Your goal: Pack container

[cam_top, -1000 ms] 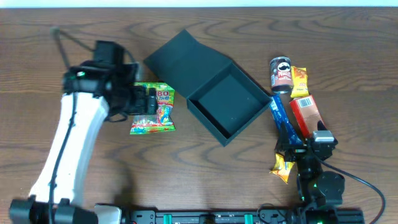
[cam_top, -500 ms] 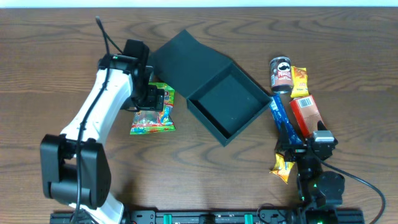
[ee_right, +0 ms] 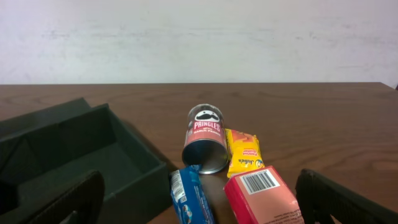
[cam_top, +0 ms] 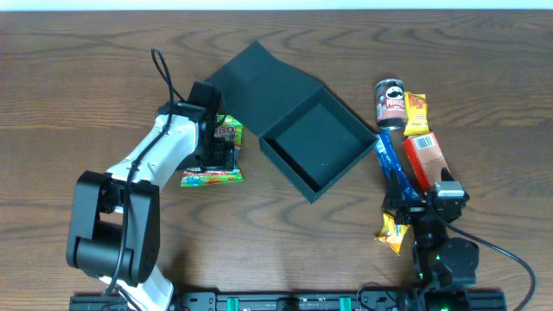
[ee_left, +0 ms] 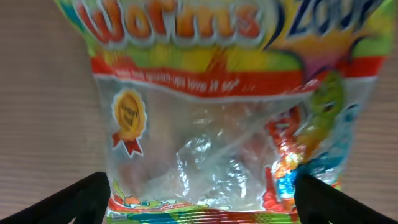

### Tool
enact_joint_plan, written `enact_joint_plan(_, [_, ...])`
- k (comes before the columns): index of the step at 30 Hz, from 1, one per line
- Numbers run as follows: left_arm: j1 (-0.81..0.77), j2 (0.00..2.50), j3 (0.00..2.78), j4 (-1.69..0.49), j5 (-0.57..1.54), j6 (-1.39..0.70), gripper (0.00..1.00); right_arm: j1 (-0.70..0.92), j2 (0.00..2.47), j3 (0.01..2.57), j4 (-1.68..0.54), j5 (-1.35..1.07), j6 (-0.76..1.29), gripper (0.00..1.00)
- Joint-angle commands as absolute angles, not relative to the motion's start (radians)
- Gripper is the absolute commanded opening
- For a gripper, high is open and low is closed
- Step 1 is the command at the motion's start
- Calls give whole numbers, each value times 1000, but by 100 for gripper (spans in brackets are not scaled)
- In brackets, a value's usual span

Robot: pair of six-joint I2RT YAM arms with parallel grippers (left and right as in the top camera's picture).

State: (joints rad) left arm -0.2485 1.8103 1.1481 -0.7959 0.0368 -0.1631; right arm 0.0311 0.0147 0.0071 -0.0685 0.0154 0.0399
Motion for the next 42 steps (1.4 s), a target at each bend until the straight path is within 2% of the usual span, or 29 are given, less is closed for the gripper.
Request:
enact_joint_plan(1, [-268, 1784, 1145, -789, 14, -187, 95, 26, 12, 6, -74, 19, 28, 99])
enact_joint_plan(4, [-327, 1698, 1145, -790, -31, -189, 95, 26, 12, 6, -74, 19, 28, 99])
enact_joint_plan(10, [-637, 1480, 1145, -867, -234, -307, 95, 26, 12, 6, -74, 19, 28, 99])
enact_joint_plan(14, [-776, 1424, 1145, -900, -234, -497, 95, 26, 12, 6, -74, 19, 28, 99])
enact_joint_plan(17, [-823, 1392, 1146, -895, -206, -547, 95, 26, 12, 6, -74, 19, 28, 99])
enact_joint_plan(25, [-764, 1131, 1148, -902, -210, -547, 95, 26, 12, 6, -74, 19, 28, 99])
enact_joint_plan(30, [-638, 879, 1148, -1015, -317, -583, 95, 26, 12, 6, -74, 19, 28, 99])
enact_joint_plan(35, [-535, 780, 1160, -1044, -313, -347, 95, 26, 12, 6, -74, 19, 28, 99])
enact_joint_plan(39, [-472, 771, 1248, -1103, -284, -288, 95, 25, 12, 6, -39, 49, 29, 99])
enact_joint_plan(42, [-465, 771, 1312, -1126, -254, -218, 95, 26, 11, 10, 63, 39, 118, 99])
